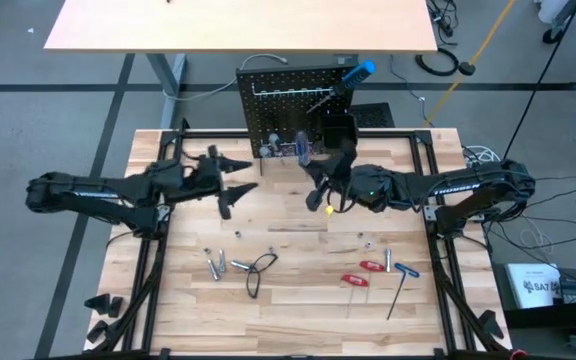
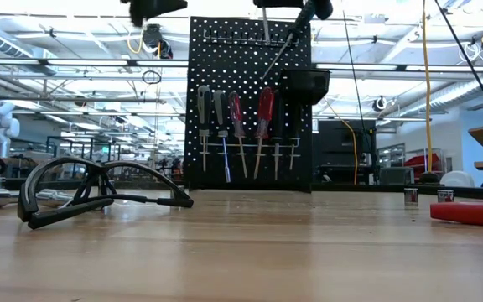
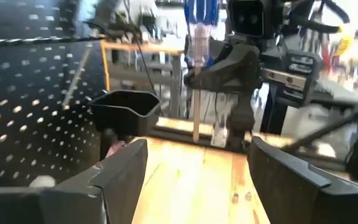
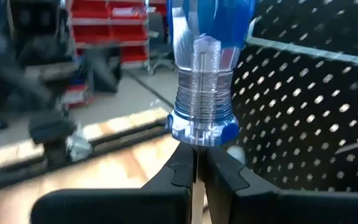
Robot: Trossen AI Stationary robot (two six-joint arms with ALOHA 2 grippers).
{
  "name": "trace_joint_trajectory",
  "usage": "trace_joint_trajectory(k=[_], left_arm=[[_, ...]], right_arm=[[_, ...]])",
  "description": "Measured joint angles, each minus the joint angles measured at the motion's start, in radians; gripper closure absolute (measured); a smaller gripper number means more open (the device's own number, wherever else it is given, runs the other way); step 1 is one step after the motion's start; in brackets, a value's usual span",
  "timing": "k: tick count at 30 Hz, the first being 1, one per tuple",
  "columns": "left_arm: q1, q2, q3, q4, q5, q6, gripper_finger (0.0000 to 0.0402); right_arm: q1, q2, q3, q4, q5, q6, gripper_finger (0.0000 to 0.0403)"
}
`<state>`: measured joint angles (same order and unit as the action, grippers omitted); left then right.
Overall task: Hang tools onto peg board
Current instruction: Hang the blue screwdriver on the peg board
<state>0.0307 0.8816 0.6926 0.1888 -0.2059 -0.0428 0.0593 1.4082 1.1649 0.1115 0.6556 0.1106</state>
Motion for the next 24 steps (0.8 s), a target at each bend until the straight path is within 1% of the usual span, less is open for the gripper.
trace_joint_trajectory(k=[3, 7, 9, 13, 17, 19, 21, 23, 24], left_arm=[[-0.004, -0.053, -0.104, 0.121, -0.001, -0.03, 0.0124], [-0.024, -0.071, -0.203, 0.242, -0.001, -0.055, 0.0124], [-0.03, -0.067, -0.229, 0.275, -0.006, -0.052, 0.0124], [-0.032, -0.059, -0.27, 0.321, -0.052, -0.047, 0.0124], [-0.032, -0.054, -0.29, 0.331, -0.059, -0.026, 0.0124], [-0.032, -0.052, -0.29, 0.338, -0.059, -0.012, 0.0124], [-0.032, -0.052, -0.29, 0.351, -0.06, 0.006, 0.0124], [-0.031, -0.051, -0.29, 0.353, -0.061, 0.026, 0.0124], [-0.031, -0.05, -0.29, 0.353, -0.061, 0.03, 0.0124]], right_arm=[[-0.046, 0.0, 0.0, 0.049, 0.004, 0.0, 0.0396], [-0.118, 0.001, 0.0, 0.085, 0.003, -0.002, 0.0396], [-0.151, 0.001, 0.0, 0.103, 0.002, -0.002, 0.0396], [-0.213, 0.001, 0.0, 0.117, -0.003, -0.01, 0.0396], [-0.261, 0.003, 0.0, 0.125, -0.018, -0.016, 0.0396], [-0.275, 0.004, 0.0, 0.124, -0.055, -0.004, 0.0396], [-0.277, 0.004, 0.0, 0.128, -0.132, 0.006, 0.0396], [-0.274, 0.004, 0.0, 0.133, -0.251, 0.023, 0.0396], [-0.272, 0.004, 0.0, 0.14, -0.341, 0.035, 0.0396]])
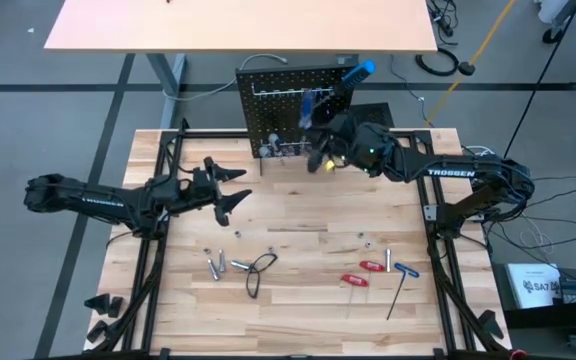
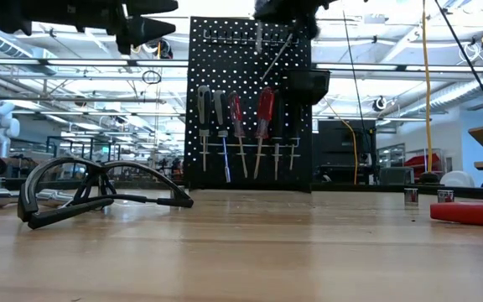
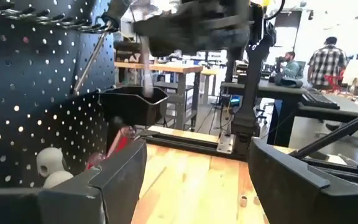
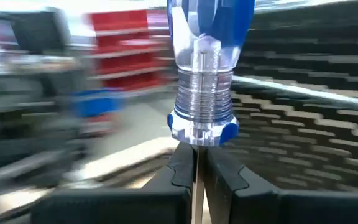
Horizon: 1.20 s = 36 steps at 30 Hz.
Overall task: Hang tools onto peg board
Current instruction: Hang the blue screwdriver on the peg board
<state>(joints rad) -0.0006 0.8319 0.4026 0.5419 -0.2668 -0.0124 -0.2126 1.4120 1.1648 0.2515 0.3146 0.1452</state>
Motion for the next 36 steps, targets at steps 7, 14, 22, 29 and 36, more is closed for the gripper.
trace_joint_trajectory(k=[7, 14, 22, 29, 36], left_arm=[[0.0, 0.121, 0.0, 0.228, 0.153, -0.005, 0.0124], [0.0, 0.298, 0.027, 0.371, 0.159, -0.008, 0.0123], [-0.001, 0.38, 0.091, 0.377, 0.3, -0.036, 0.0123], [-0.002, 0.414, 0.126, 0.365, 0.369, -0.061, 0.0123], [-0.001, 0.45, 0.14, 0.359, 0.369, -0.062, 0.0169]], right_arm=[[0.083, 0.026, 0.001, 0.116, -0.328, 0.032, 0.0396], [0.197, 0.108, 0.001, 0.152, -0.313, 0.03, 0.0396], [0.264, 0.142, 0.0, 0.166, -0.2, -0.01, 0.0396], [0.281, 0.155, 0.0, 0.216, -0.156, -0.03, 0.0396], [0.28, 0.191, 0.0, 0.234, -0.156, -0.028, 0.0396]])
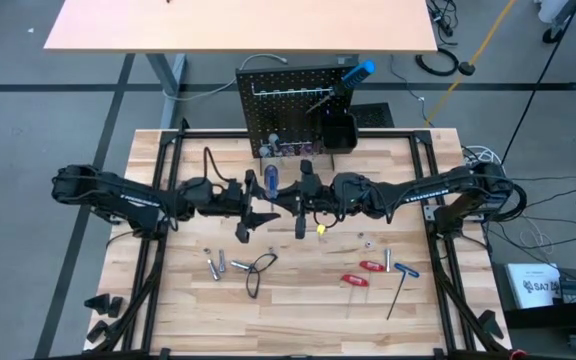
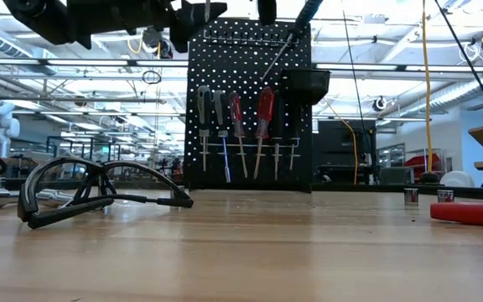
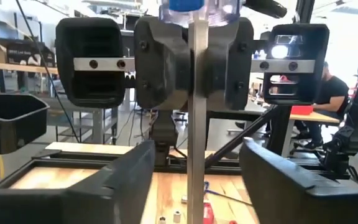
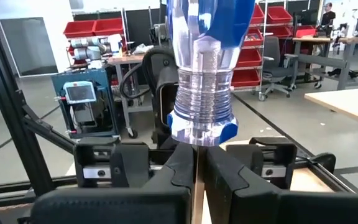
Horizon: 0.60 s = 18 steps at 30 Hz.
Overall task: Hang tools onto peg board
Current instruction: Hang the blue screwdriver on the peg board
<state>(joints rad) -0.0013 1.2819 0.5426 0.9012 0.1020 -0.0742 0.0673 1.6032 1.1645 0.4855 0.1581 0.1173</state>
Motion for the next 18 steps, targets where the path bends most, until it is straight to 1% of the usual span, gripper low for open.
trace_joint_trajectory(k=[11, 12, 15, 18], left_arm=[[0.005, -0.003, 0.0, -0.023, 0.0, 0.006, 0.0375], [0.006, -0.003, 0.0, -0.026, 0.0, 0.012, 0.0385], [0.006, -0.003, -0.001, -0.028, -0.001, 0.024, 0.0387], [0.006, -0.003, -0.001, -0.027, -0.001, 0.028, 0.0389]], right_arm=[[0.0, -0.019, 0.0, -0.005, -0.001, -0.007, 0.0396], [0.0, -0.019, 0.0, -0.01, -0.001, -0.007, 0.0396], [0.0, -0.019, 0.0, -0.017, 0.0, -0.005, 0.0396], [0.0, -0.019, 0.001, -0.021, -0.002, 0.0, 0.0372]])
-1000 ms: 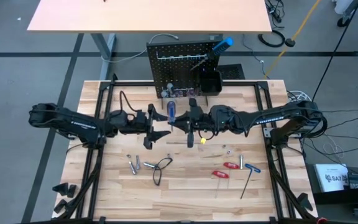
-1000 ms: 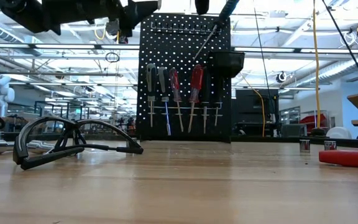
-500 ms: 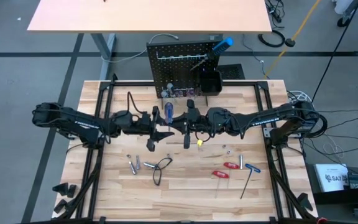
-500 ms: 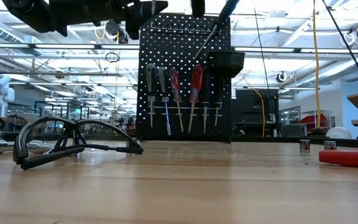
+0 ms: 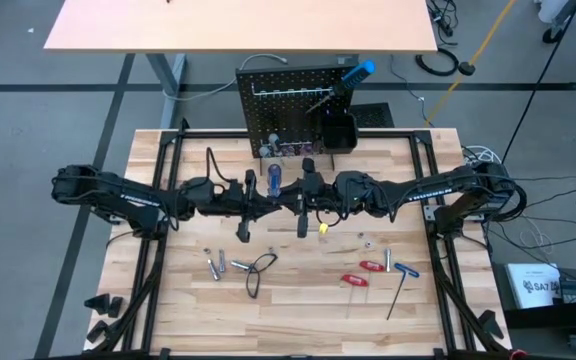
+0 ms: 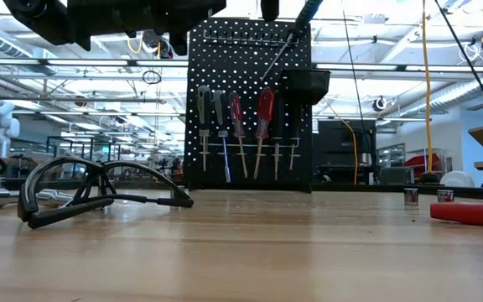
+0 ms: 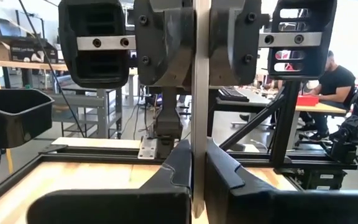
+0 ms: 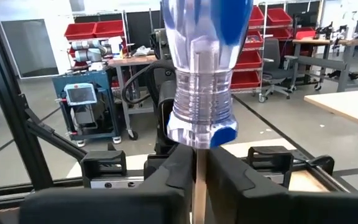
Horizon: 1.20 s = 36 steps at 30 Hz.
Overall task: Hang tools onto peg board
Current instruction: Hang the blue screwdriver on the peg board
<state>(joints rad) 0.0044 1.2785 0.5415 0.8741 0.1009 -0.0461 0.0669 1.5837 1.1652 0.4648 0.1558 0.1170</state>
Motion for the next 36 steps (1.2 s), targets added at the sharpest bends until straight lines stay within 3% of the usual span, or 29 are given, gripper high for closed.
trace_joint_trajectory(k=[7, 13, 27, 36], left_arm=[[0.0, -0.001, 0.0, 0.032, -0.001, 0.001, 0.0389], [0.0, -0.001, 0.0, 0.036, -0.004, -0.001, 0.0389], [0.0, -0.001, 0.0, 0.033, -0.004, -0.001, 0.039], [0.0, -0.001, 0.0, 0.042, -0.005, -0.001, 0.0381]], right_arm=[[0.0, 0.008, 0.0, -0.032, -0.002, 0.018, 0.0291], [0.0, 0.059, 0.0, 0.042, -0.001, 0.023, 0.0272], [-0.002, 0.071, 0.0, 0.07, 0.008, -0.005, 0.0328], [0.003, 0.071, 0.0, 0.06, 0.029, -0.036, 0.0394]])
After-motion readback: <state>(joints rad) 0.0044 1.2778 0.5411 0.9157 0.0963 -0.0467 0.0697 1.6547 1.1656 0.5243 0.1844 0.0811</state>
